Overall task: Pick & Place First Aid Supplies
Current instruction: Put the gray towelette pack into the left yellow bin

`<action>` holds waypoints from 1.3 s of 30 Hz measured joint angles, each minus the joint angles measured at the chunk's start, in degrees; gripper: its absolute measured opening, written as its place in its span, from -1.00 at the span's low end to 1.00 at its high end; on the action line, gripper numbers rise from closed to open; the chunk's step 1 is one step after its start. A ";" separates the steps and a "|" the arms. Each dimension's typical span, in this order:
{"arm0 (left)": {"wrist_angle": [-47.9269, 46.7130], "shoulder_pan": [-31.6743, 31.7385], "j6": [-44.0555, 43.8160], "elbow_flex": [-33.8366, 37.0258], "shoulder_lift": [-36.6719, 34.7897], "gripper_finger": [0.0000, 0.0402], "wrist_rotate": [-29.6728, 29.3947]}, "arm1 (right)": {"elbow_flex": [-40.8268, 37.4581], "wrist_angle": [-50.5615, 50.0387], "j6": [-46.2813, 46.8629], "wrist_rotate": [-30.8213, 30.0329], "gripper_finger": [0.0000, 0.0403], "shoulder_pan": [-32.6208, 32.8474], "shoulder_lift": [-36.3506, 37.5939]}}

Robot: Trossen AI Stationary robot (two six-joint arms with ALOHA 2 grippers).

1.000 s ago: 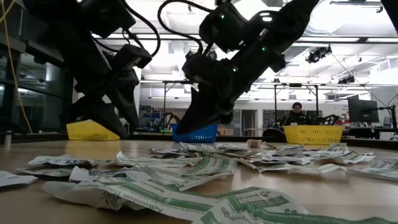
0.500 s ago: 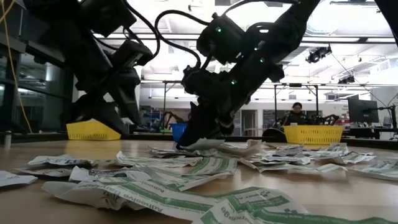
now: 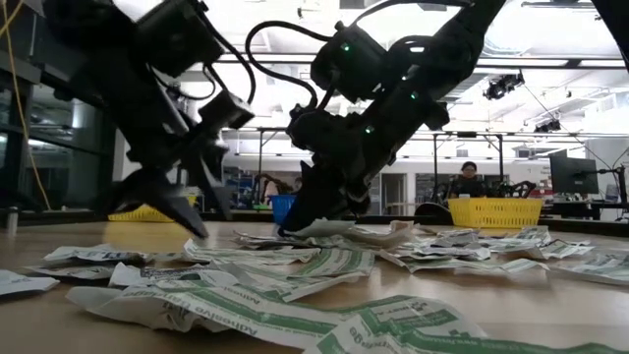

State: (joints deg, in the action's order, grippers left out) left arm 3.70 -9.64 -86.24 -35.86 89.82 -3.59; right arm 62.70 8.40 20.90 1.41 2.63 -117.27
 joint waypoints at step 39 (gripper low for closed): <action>10.03 -0.11 -8.55 -0.01 8.68 -0.40 -9.05 | -0.09 -0.47 0.93 0.50 -1.00 0.02 -0.07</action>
State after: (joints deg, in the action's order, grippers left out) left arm 13.73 -9.76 -94.78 -35.88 98.50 -12.65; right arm 62.61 7.93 21.82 1.91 2.66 -117.34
